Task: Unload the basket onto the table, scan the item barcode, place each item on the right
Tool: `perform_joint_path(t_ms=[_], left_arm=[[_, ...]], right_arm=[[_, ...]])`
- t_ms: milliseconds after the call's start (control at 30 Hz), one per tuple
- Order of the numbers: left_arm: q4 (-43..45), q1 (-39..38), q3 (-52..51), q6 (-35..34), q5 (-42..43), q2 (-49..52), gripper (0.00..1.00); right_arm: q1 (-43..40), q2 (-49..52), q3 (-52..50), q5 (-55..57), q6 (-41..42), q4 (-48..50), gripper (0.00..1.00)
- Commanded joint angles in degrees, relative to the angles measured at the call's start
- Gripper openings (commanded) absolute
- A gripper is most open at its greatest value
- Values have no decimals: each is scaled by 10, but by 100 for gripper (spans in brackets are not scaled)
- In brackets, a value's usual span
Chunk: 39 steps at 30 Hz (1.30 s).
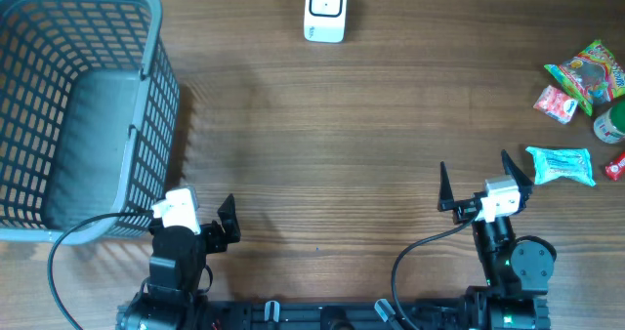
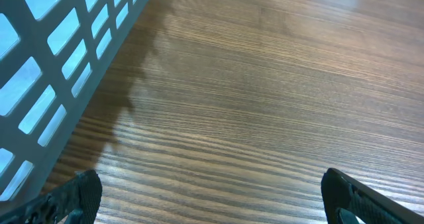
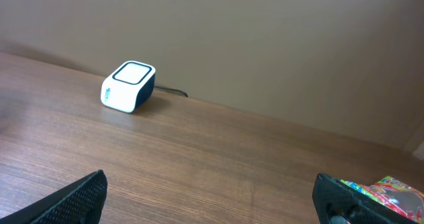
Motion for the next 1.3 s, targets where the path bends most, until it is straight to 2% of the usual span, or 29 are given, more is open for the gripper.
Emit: perform_joint_path(t_ms=[0, 433, 500, 567, 667, 800, 933, 1033, 1167, 1267], left_arm=[[0, 1, -3, 3, -7, -2, 100], [2, 2, -3, 8, -12, -2, 100], [43, 2, -3, 14, -23, -2, 100], [143, 5, -3, 22, -25, -2, 100], [245, 24, -3, 36, -43, -2, 100], [280, 63, -11, 38, -44, -5, 100], [356, 90, -78, 38, -14, -65, 100], [351, 94, -92, 42, -19, -71, 100], [331, 93, -92, 111, -18, -71, 100], [329, 93, -92, 111, 1, -71, 100]], right_arm=[[2, -6, -1, 2, -3, 2, 100], [2, -5, -1, 2, -2, 2, 100], [2, -5, -1, 2, -3, 2, 100], [2, -5, -1, 2, -3, 2, 100], [2, -5, -1, 2, -3, 2, 100], [2, -5, -1, 1, -2, 2, 100], [2, -5, -1, 2, -3, 2, 100], [2, -5, -1, 2, -3, 2, 100], [2, -5, -1, 1, -2, 2, 100], [2, -5, -1, 1, -2, 2, 100]])
